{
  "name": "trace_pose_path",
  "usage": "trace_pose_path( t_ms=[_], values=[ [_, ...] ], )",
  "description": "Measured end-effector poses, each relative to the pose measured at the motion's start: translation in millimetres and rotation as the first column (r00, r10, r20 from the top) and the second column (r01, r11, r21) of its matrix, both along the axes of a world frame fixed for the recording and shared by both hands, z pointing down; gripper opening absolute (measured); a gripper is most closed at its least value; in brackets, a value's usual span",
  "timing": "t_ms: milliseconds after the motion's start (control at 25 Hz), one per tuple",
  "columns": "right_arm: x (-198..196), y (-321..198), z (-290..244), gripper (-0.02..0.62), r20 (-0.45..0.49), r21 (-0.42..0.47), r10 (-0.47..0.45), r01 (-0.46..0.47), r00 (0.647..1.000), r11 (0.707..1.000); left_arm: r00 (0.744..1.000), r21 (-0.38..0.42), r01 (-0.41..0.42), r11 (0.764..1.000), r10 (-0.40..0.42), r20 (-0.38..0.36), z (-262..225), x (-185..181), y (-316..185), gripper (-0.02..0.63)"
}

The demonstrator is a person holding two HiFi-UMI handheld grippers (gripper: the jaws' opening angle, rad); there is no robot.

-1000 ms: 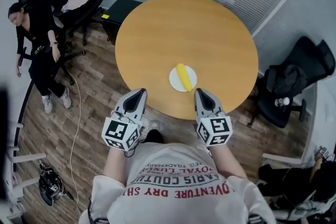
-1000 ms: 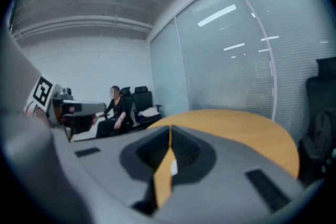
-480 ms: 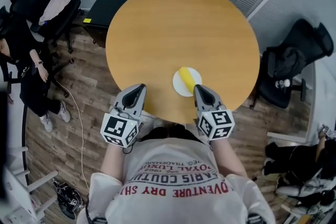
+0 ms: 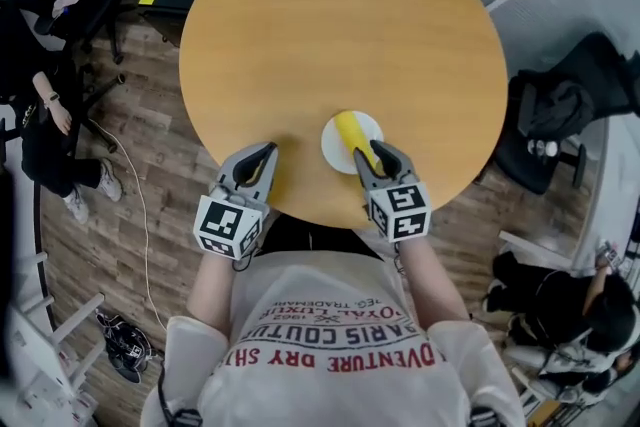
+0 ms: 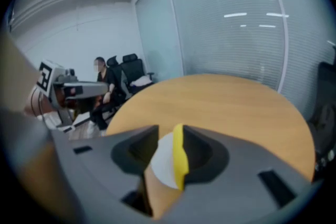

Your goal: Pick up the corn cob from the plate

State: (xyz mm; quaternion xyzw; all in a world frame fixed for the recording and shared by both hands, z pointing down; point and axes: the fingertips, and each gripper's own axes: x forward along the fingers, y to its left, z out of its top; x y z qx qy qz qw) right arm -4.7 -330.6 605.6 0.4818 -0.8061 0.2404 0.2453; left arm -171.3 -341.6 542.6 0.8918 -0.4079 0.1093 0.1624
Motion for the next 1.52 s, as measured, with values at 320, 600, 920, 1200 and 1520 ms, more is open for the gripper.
trace_pose_path(
  t_ms=[320,600,920,1200,1520],
  values=[
    [-6,-17,76,0.258,-0.053,-0.196,-0.115,0.102,0.992,0.975,0.999,-0.094,0.040,0.995,-0.042,-0.013,44,7,-15,0.035],
    [-10,-27,116,0.262,-0.111,-0.306,-0.171,0.130,0.979,0.943,0.993,-0.148,0.114,0.982,-0.116,-0.008,65,-4,-26,0.035],
    [-13,-30,130,0.267,-0.186,-0.334,-0.212,0.141,0.959,0.932,0.991,-0.219,0.131,0.967,-0.135,-0.004,83,-6,-18,0.035],
    [-13,-30,131,0.265,-0.209,-0.352,-0.224,0.140,0.952,0.925,0.994,-0.198,0.103,0.975,-0.108,-0.014,72,3,-24,0.035],
    [-21,-33,74,0.265,-0.092,-0.248,-0.159,0.132,0.983,0.960,0.999,-0.116,0.051,0.992,-0.051,-0.002,39,13,-28,0.035]
  ],
)
